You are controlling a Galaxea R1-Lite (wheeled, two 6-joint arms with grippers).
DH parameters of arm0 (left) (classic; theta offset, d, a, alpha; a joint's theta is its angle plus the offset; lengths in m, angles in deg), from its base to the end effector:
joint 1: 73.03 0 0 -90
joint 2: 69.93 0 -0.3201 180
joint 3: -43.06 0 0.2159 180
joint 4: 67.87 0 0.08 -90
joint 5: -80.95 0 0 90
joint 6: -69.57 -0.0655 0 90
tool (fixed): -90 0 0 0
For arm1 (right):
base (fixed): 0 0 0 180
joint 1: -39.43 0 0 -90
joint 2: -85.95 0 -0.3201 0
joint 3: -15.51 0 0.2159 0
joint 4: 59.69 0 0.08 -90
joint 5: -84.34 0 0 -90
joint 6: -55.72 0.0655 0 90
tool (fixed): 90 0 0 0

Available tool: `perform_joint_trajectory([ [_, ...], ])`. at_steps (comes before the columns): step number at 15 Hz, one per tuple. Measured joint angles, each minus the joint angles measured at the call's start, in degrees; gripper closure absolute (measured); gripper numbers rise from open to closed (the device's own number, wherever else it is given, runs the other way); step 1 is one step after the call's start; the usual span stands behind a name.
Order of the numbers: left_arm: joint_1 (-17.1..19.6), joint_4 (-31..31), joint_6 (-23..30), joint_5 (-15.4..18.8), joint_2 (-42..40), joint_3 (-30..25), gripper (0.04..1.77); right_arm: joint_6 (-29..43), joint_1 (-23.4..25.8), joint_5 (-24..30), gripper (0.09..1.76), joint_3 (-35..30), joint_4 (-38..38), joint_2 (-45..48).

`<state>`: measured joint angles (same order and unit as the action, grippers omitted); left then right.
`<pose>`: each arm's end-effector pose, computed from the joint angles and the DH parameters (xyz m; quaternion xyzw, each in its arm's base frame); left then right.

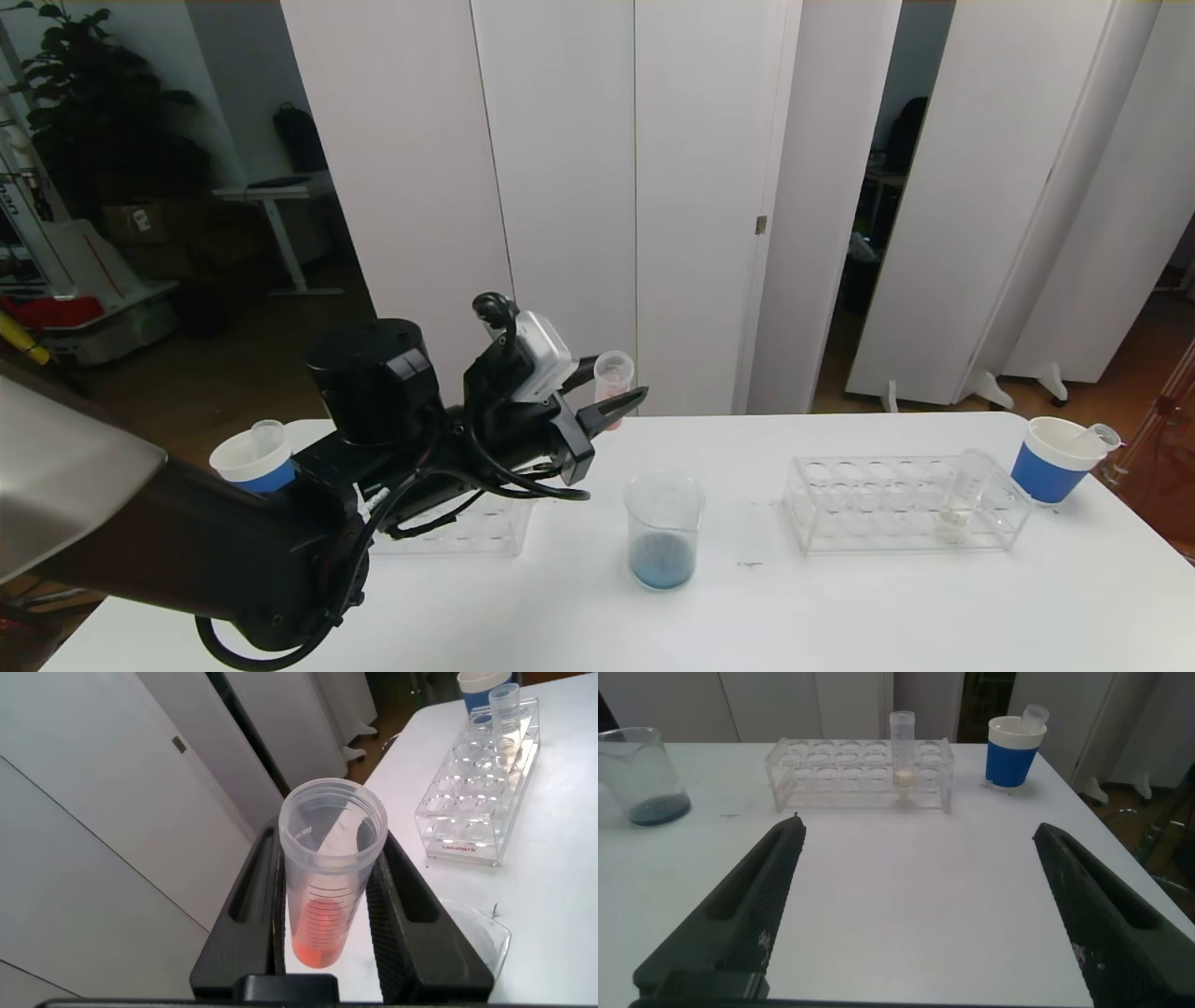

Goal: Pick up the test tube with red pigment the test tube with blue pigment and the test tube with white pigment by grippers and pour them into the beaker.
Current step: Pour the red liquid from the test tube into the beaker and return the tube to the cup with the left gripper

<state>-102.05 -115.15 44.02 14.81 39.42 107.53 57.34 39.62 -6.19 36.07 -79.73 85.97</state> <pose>0.3359 -0.2166 0.1555 0.1970 -0.1188 -0.4295 0.8733 0.0275 -0.0007 0.0772 0.0142 -0.0048 -0.0062 0.9999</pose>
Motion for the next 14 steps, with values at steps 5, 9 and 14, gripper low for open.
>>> perform_joint_trajectory([
  [5,0.34,-2.66,-9.73,3.15,3.41,0.69,1.22,0.02,0.0,0.0,0.1,0.0,0.0,0.0],
  [9,1.33,-4.11,-16.64,5.71,5.39,0.67,1.22,0.0,0.0,0.0,0.1,-0.02,0.0,0.0],
  [14,1.33,-4.13,-27.2,5.57,6.85,0.63,1.22,-0.02,0.0,-0.02,0.1,-0.02,0.0,0.0],
])
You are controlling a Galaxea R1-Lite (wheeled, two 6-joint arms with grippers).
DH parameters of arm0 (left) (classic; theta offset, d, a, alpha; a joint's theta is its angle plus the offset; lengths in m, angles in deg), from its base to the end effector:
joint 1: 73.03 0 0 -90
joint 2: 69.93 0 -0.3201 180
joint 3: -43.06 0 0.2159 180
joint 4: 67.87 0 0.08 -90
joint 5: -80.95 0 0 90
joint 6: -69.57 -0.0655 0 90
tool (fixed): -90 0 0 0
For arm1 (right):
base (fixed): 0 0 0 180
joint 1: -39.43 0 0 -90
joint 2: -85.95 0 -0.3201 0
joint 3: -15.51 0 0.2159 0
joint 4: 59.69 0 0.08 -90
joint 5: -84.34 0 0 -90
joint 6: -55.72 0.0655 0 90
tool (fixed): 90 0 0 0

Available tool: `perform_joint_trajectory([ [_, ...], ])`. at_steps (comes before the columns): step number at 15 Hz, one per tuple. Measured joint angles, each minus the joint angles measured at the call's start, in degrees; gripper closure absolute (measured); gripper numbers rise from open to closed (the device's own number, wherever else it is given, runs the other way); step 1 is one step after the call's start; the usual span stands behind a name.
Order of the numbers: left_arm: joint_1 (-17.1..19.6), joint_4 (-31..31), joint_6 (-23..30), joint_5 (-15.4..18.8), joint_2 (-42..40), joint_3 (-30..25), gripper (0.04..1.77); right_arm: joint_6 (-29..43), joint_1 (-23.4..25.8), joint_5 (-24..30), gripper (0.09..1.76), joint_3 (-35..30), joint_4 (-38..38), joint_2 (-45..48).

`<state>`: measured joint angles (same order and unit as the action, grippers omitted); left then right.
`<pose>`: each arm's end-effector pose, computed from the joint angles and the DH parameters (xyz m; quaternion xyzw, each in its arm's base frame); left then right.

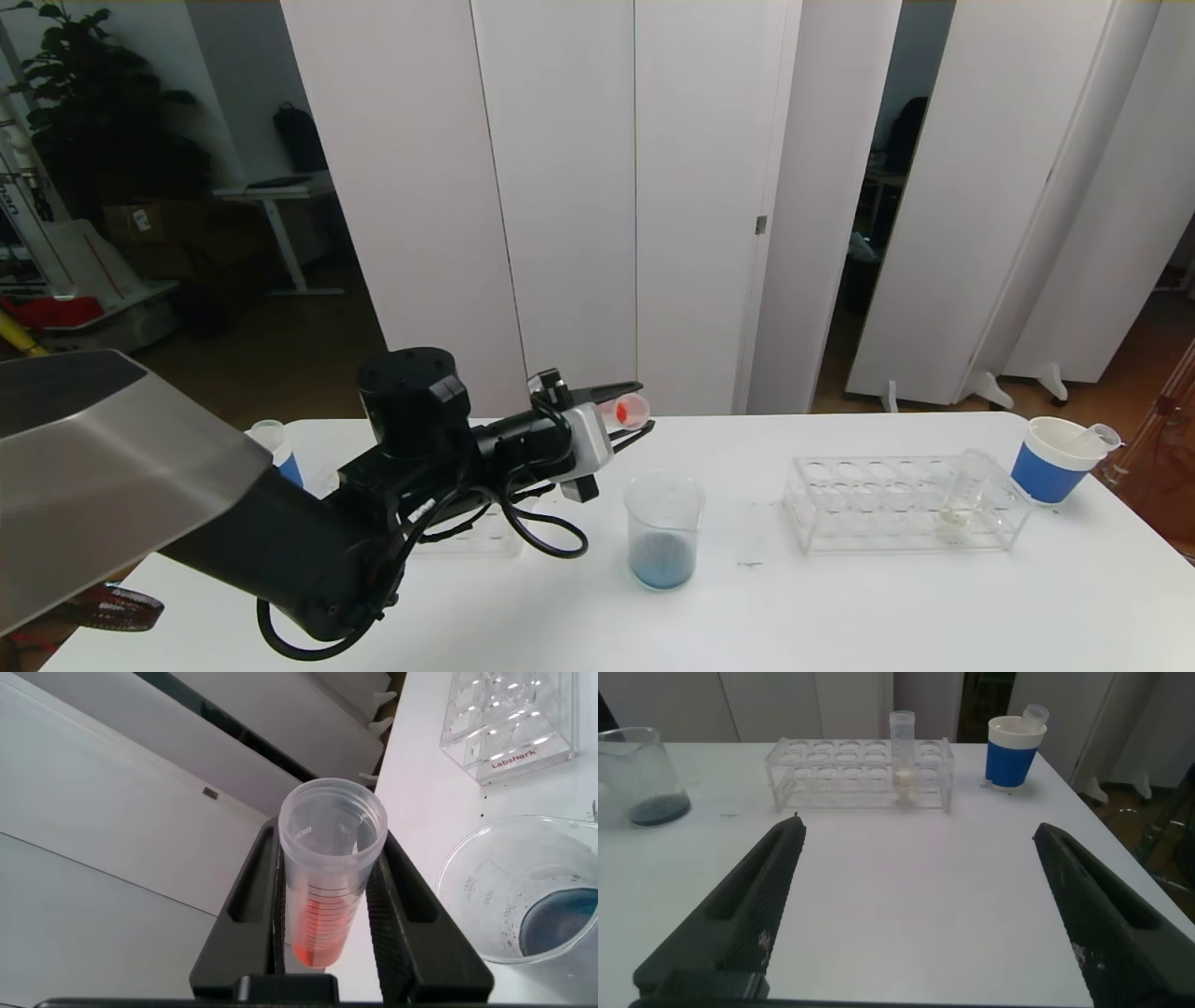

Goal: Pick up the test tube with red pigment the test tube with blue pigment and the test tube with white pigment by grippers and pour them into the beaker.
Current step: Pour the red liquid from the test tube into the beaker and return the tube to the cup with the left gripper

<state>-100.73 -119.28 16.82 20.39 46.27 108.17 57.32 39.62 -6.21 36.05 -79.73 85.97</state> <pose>0.3516 -0.2209 0.1200 0.3902 -0.2150 -0.4272 0.7868 0.0275 -0.0007 0.0770 0.0140 -0.0046 -0.0064 0.9999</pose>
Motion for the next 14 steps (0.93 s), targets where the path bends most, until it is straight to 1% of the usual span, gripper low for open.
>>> perform_joint_trajectory([
  [3,-0.44,-0.43,-2.82,0.44,0.61,0.34,1.22,0.02,0.0,0.02,0.1,0.0,-0.01,0.0],
  [4,-0.66,-1.8,-3.17,0.9,0.89,0.56,1.22,0.02,0.0,0.04,0.1,0.0,-0.01,0.0],
  [6,-1.18,-4.23,-4.85,3.05,1.72,1.02,1.22,0.0,0.0,0.02,0.1,0.0,0.0,0.0],
  [7,-1.4,-4.85,-5.9,3.46,2.13,1.27,1.22,0.02,0.0,0.0,0.1,0.0,0.0,0.0],
  [10,-2.1,-6.99,-6.62,3.6,3.91,2.1,1.22,0.02,0.0,0.04,0.1,0.0,0.0,0.0],
  [13,-2.67,-9.22,-9.46,3.49,5.74,2.79,1.22,0.02,0.0,0.02,0.1,0.0,0.0,0.0],
  [14,-2.65,-9.9,-9.7,3.41,6.24,2.84,1.22,0.0,0.0,0.02,0.1,0.0,0.0,0.0],
])
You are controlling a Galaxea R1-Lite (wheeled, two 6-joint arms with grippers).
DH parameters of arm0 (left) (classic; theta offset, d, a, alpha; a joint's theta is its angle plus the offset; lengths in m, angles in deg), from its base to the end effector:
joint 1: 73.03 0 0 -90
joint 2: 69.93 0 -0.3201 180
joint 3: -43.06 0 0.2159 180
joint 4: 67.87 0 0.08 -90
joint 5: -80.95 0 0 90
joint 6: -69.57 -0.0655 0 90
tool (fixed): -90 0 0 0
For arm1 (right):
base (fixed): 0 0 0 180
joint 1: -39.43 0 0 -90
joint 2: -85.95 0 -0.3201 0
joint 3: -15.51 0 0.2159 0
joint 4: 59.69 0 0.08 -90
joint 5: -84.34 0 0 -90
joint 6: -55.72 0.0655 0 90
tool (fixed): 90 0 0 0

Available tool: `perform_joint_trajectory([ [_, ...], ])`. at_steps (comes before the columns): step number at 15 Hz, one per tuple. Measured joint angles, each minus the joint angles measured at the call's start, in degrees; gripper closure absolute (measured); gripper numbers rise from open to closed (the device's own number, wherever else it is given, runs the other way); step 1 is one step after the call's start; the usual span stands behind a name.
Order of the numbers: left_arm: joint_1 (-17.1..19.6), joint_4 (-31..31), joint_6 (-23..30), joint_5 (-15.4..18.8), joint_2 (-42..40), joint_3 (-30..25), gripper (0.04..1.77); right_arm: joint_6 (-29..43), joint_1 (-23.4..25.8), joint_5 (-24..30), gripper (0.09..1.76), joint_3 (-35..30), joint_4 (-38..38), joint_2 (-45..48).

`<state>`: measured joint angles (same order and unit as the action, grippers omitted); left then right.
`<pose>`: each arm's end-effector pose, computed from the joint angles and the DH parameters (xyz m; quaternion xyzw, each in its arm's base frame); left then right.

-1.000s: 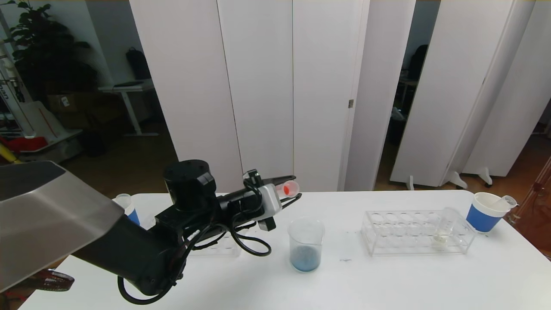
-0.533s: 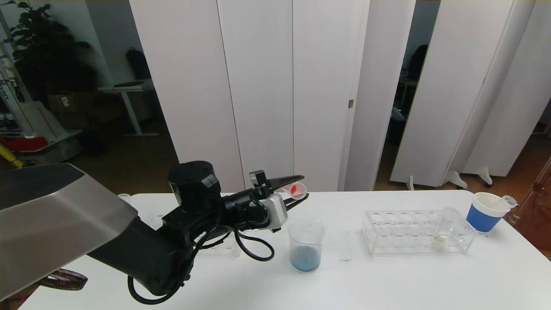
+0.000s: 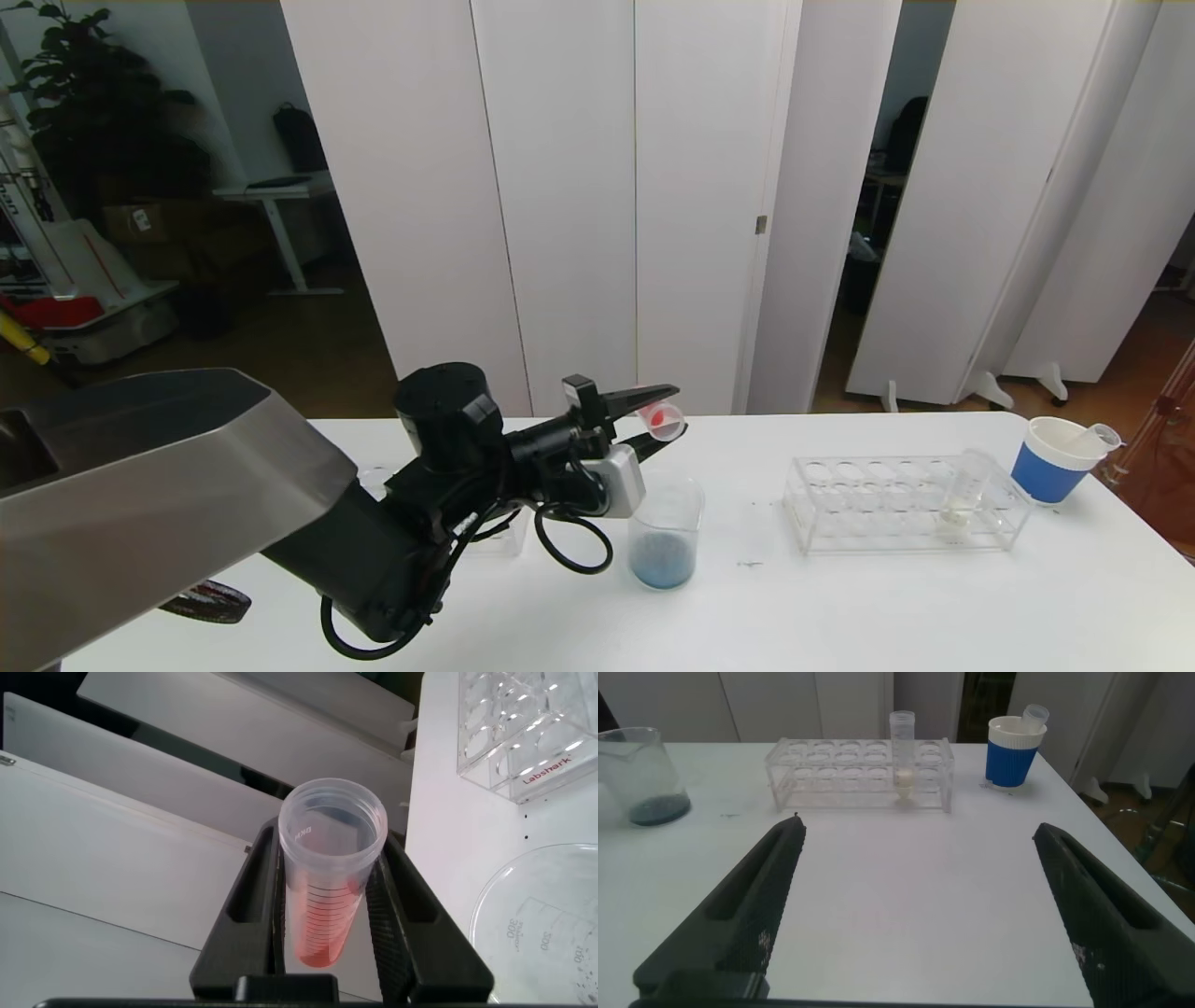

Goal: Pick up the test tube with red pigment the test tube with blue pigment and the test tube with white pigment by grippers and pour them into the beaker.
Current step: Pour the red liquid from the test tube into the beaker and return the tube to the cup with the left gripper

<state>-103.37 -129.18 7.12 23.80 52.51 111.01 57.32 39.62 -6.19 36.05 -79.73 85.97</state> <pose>0.3542 -0.2485 0.1104 0.4419 -0.3220 -0.4164 0.7264 0.0275 -0.0007 0.0770 0.0140 -0.0046 -0.0062 0.9999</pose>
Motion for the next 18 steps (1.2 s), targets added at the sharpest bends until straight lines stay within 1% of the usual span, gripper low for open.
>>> perform_joint_trajectory([
  [6,-0.05,-3.45,-2.9,-0.44,1.97,-0.33,1.22,0.0,0.0,0.0,0.1,0.0,0.0,0.0],
  [10,0.11,-4.44,-3.91,-0.15,2.86,-0.13,1.22,0.0,0.0,0.0,0.1,0.0,0.0,0.0],
  [14,1.21,-5.81,-5.49,0.18,4.38,0.67,1.22,0.02,0.0,0.0,0.1,0.0,0.0,0.0],
  [18,2.47,-6.46,-7.63,0.07,5.89,2.95,1.22,0.02,0.0,0.0,0.1,0.0,0.0,0.0],
])
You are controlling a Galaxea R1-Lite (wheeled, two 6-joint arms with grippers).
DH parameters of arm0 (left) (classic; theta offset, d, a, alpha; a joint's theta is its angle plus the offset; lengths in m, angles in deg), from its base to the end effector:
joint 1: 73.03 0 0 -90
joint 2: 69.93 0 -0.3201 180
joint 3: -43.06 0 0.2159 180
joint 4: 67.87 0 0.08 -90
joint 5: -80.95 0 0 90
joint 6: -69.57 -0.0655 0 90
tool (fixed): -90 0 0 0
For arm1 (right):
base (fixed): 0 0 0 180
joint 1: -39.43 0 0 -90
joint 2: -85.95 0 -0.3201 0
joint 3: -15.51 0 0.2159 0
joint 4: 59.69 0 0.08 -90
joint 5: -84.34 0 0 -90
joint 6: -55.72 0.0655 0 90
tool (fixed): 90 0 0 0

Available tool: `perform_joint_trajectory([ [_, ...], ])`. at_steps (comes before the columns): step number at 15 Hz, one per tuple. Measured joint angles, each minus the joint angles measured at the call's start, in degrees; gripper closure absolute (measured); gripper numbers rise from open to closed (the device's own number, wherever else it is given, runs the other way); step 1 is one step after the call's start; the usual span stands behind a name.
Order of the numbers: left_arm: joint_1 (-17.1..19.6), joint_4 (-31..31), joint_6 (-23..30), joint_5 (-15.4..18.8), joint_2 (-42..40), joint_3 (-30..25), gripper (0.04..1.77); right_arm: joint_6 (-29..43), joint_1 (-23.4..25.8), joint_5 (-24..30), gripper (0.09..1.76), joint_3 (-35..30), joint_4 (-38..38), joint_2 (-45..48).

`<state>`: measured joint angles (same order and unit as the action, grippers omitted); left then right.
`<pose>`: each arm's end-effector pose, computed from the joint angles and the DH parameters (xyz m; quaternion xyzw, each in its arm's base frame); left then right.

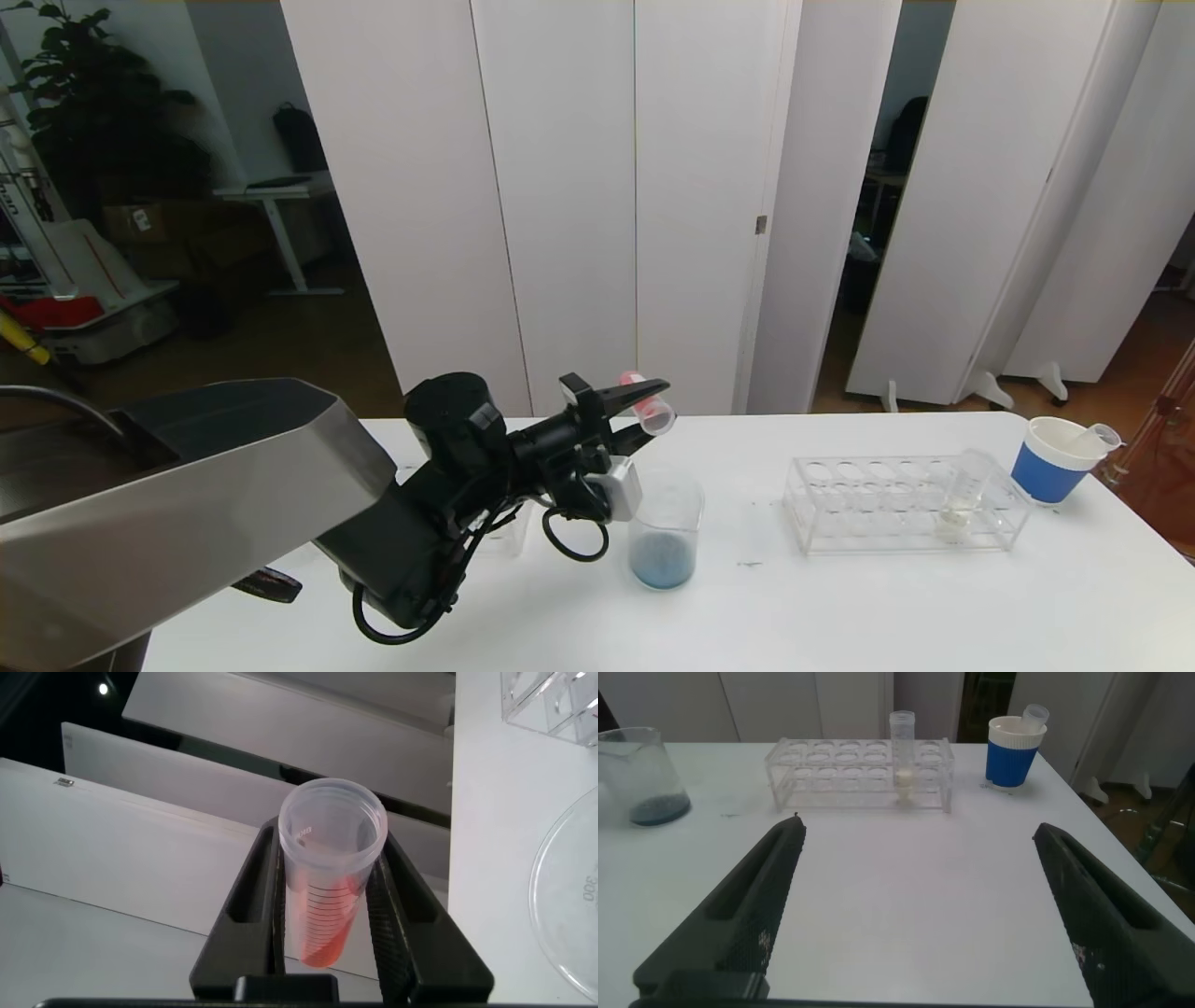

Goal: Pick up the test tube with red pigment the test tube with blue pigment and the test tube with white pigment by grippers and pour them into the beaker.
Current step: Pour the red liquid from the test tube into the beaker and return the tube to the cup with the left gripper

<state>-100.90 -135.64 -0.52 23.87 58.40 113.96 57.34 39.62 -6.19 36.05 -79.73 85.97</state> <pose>0.3790 -0.2407 0.0934 0.4965 -0.3631 -0.3609 0.7010 0.0275 -0.0007 0.0770 0.0141 -0.0046 -0.0062 0.9999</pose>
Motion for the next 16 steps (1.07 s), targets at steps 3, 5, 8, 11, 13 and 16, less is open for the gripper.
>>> perform_joint_trajectory([
  [3,2.02,-0.51,-1.44,0.09,1.07,0.55,1.22,0.0,0.0,0.0,0.1,0.02,0.0,0.0],
  [5,2.38,-0.54,-1.69,0.09,1.85,1.27,1.22,0.0,0.0,0.01,0.1,0.02,-0.01,0.0],
  [8,2.16,-0.54,-1.99,-0.05,2.76,2.02,1.22,-0.02,0.0,0.0,0.1,0.02,0.0,0.0],
  [11,2.22,-0.62,-2.05,0.0,3.04,2.1,1.22,-0.02,0.0,0.0,0.1,0.02,0.0,0.0],
  [13,2.21,-0.85,-2.11,0.09,2.97,1.91,1.22,-0.05,0.0,0.01,0.1,0.02,0.0,0.0],
  [16,2.13,-1.27,-2.79,1.06,2.86,1.66,1.22,-0.02,0.0,0.0,0.1,0.0,0.0,0.0],
])
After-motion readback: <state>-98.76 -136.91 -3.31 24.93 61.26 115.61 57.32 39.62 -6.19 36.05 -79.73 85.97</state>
